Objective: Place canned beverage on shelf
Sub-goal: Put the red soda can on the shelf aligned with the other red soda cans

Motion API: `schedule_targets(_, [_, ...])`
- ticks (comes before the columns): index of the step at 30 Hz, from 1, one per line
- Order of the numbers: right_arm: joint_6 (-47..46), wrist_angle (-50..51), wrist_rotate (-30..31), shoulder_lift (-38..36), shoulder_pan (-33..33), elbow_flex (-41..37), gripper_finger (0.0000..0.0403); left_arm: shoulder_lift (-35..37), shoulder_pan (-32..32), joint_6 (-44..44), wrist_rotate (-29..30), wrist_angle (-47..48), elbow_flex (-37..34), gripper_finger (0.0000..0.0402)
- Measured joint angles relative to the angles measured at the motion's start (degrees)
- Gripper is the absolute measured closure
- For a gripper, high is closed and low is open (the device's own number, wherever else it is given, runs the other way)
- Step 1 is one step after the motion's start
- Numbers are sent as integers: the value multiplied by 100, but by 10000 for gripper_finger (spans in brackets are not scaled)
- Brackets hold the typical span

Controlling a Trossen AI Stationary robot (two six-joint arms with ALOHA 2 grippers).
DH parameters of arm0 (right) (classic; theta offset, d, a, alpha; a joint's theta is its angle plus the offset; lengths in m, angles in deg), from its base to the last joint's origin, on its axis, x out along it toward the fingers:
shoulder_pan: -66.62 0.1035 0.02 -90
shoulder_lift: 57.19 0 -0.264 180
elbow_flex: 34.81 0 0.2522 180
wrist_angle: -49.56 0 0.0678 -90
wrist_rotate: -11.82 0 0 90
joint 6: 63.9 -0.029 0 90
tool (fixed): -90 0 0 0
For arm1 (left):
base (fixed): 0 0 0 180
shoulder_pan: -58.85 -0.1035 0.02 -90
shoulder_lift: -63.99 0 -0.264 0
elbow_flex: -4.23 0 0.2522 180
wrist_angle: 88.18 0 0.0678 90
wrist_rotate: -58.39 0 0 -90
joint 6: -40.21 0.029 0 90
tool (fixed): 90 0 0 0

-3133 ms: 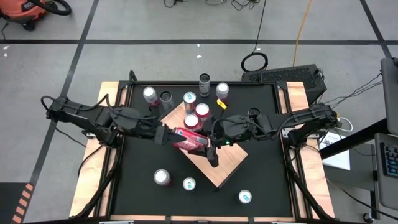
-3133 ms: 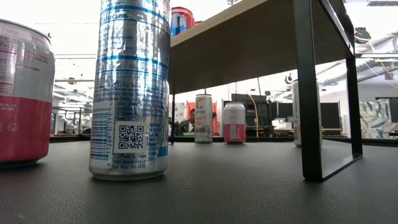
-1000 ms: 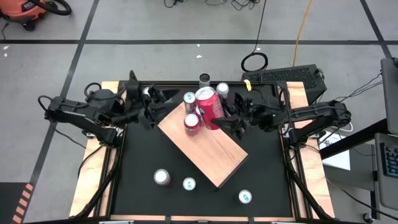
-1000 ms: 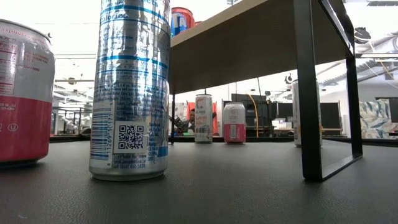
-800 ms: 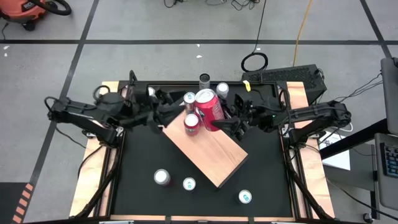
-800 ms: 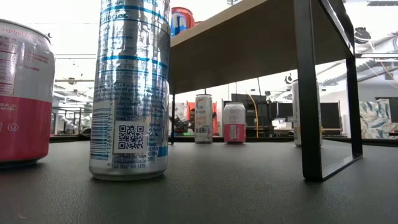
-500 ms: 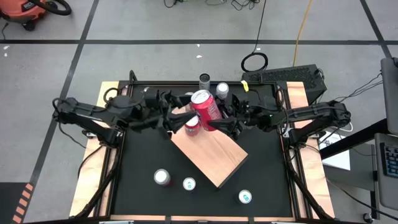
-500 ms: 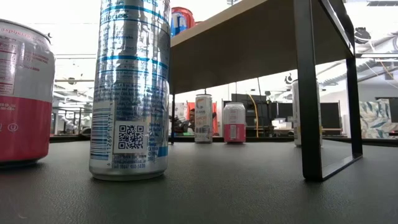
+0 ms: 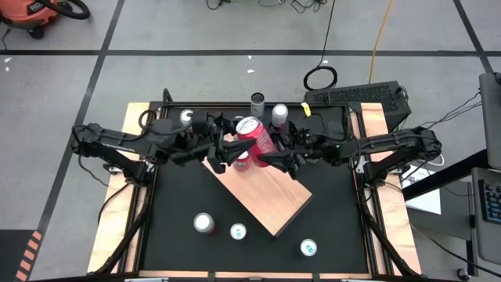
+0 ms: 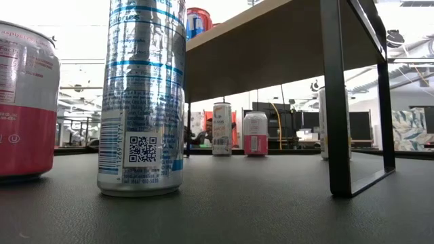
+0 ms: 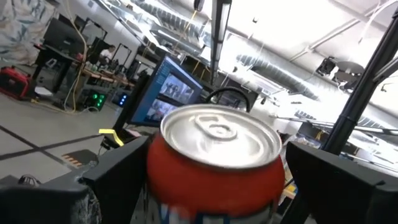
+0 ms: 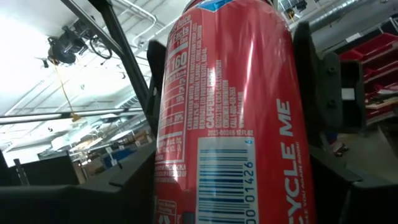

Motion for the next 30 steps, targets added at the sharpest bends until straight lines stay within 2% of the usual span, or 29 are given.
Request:
schedule_targets(9, [1,92,12,-2,-1,0,131,0,46,-145,6,287,4,29])
schedule_targets(17, [-11,210,29,-4,0,0,131,4,39,-237,57,430,4,86])
schedule_targets(21, [-26,240,33,-4,0,0,128,15,44,-367,58,587,4,98])
schedule_targets(30, [-221,476,254,-4,9,2,91,41,50,-456,61,709,2,101])
